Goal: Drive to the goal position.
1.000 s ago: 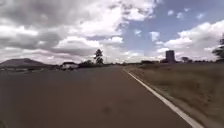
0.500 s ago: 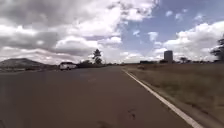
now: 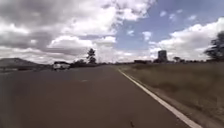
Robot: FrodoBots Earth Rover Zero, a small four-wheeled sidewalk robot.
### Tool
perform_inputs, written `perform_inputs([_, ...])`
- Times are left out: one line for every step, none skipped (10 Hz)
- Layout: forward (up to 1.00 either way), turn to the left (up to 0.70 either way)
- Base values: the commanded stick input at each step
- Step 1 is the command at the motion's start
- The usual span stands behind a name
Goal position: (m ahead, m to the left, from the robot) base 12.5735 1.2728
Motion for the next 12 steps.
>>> perform_inputs([0.7,0.0])
perform_inputs([0.7,0.0])
perform_inputs([0.7,0.0])
perform_inputs([0.7,0.0])
perform_inputs([0.7,0.0])
perform_inputs([0.7,0.0])
perform_inputs([0.7,0.0])
perform_inputs([0.7,0.0])
perform_inputs([0.7,0.0])
perform_inputs([0.7,0.0])
perform_inputs([0.7,0.0])
perform_inputs([0.7,0.0])
